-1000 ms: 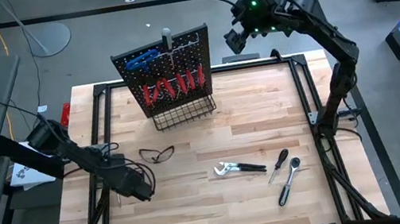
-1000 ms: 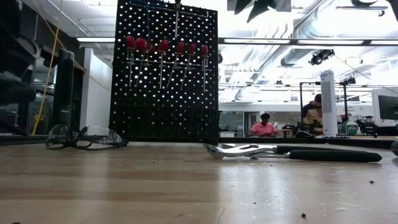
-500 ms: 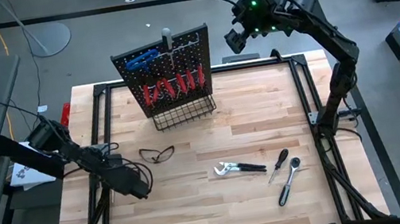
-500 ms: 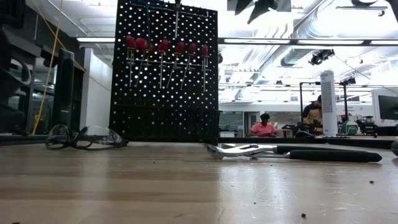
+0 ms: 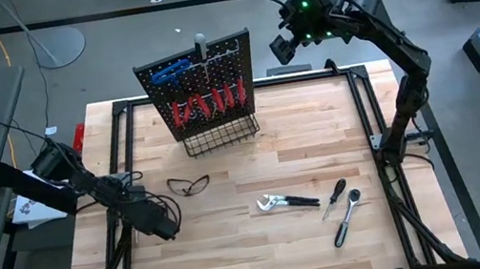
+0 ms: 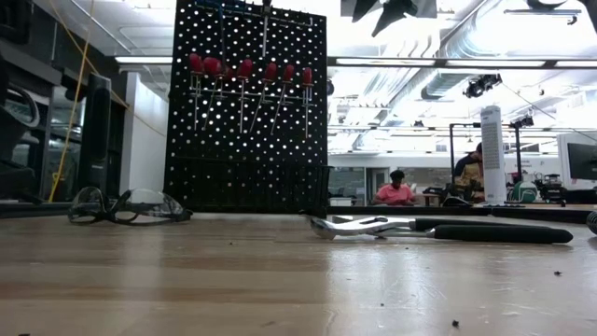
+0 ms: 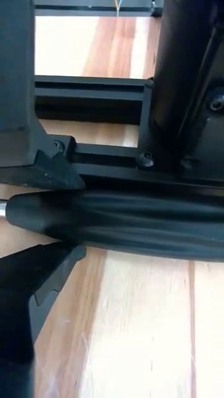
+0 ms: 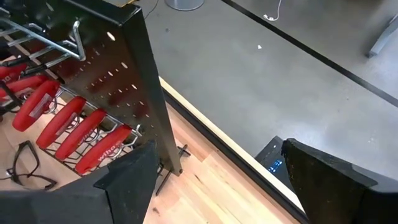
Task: Hang tools onto peg board
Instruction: Hang the left black screwdriver on the peg board
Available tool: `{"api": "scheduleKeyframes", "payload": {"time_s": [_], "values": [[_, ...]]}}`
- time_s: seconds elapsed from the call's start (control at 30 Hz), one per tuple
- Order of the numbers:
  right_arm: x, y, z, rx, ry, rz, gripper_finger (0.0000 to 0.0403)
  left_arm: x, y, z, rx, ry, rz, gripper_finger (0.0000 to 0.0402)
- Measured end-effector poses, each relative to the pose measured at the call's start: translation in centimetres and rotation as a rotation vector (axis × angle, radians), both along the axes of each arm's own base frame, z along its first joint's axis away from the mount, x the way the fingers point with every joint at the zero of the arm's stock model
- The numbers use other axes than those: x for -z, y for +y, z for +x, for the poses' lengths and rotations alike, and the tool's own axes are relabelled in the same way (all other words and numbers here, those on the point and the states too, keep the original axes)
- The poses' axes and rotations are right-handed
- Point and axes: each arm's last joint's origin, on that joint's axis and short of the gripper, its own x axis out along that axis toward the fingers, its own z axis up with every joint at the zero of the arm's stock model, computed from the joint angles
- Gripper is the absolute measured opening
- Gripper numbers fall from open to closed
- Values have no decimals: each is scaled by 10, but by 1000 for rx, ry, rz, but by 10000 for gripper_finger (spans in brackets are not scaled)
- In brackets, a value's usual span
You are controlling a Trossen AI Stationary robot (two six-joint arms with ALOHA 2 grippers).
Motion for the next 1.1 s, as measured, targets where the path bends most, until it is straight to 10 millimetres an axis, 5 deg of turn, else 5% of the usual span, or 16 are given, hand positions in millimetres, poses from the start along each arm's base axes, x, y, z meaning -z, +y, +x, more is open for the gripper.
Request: {"api": "scheduleKeyframes", "payload": {"time_s": [0.33, 0.5, 0.67, 1.1], "values": [[1, 2, 0, -4, 8, 15, 327, -8, -14, 16, 107, -125, 40, 84], [2, 3, 0, 1, 7, 23, 327, -18, -43, 57, 131, -511, -126, 84], [1, 6, 1, -10, 5, 27, 327, -23, -52, 71, 230, -638, -181, 84], [2, 9, 3, -27, 3, 37, 327, -52, -56, 73, 373, -801, -285, 84]]}}
